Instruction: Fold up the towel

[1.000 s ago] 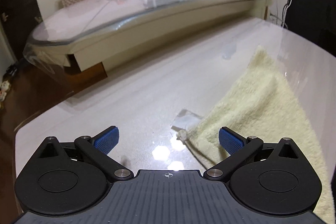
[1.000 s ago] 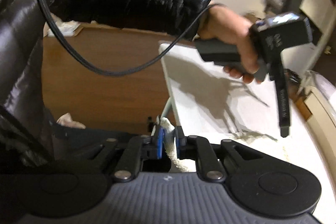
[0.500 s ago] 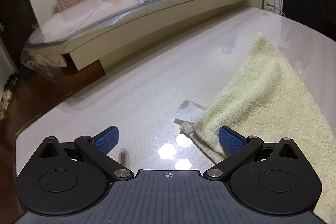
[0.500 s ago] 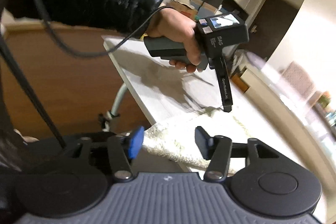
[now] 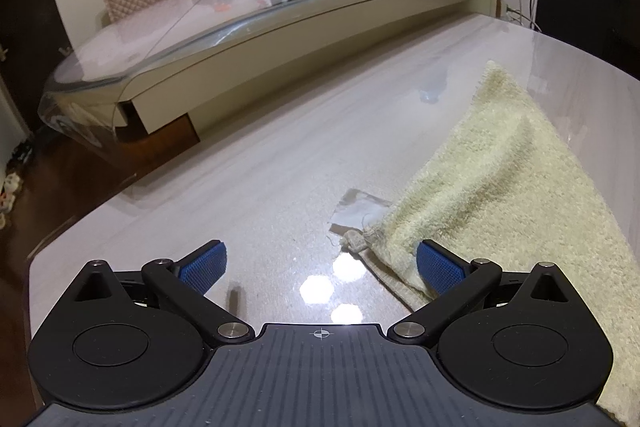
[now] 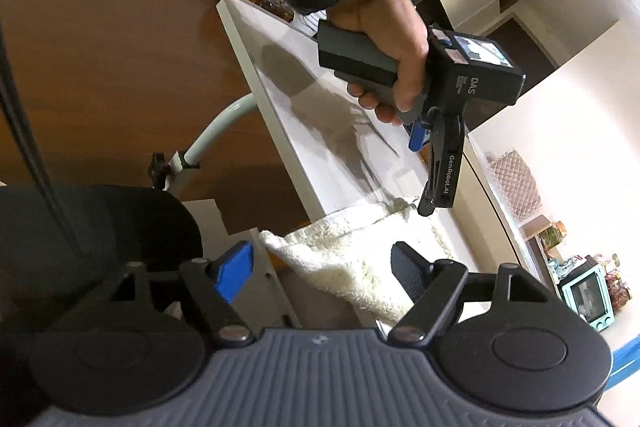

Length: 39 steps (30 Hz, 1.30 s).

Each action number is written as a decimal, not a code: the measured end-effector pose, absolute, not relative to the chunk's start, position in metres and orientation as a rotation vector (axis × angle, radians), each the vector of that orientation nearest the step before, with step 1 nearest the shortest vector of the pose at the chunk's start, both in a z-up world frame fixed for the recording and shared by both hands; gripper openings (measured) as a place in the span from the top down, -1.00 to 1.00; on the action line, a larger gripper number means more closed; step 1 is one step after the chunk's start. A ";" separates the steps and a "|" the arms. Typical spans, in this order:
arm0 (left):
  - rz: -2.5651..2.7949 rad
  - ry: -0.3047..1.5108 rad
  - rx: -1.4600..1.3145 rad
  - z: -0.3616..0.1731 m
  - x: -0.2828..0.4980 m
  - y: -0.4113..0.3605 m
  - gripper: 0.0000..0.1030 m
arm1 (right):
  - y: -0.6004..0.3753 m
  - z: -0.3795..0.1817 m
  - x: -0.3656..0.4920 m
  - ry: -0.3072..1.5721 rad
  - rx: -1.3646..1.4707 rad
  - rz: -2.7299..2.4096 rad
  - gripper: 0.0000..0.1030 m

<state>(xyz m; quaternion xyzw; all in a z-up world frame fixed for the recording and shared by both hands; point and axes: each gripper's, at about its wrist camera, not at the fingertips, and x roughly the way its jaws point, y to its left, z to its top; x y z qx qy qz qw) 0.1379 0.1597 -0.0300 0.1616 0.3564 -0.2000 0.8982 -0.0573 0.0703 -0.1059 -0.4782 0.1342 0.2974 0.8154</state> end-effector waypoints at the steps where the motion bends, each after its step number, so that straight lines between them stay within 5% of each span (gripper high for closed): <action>1: -0.416 0.736 0.333 -0.030 0.137 0.160 -1.00 | 0.071 -0.106 -0.057 0.290 -1.015 0.632 -0.29; 5: -0.430 0.733 0.309 -0.032 0.137 0.164 -1.00 | 0.069 -0.106 -0.055 0.313 -0.996 0.625 0.27; 9: -0.442 0.732 0.294 -0.033 0.139 0.167 -1.00 | 0.070 -0.105 -0.055 0.311 -1.010 0.622 0.35; 16: -0.454 0.731 0.282 -0.035 0.140 0.169 -1.00 | 0.064 -0.090 -0.061 0.323 -0.976 0.650 0.83; 39: -0.470 0.787 0.196 -0.032 0.153 0.181 -1.00 | -0.025 0.035 0.020 0.402 -0.508 0.980 0.89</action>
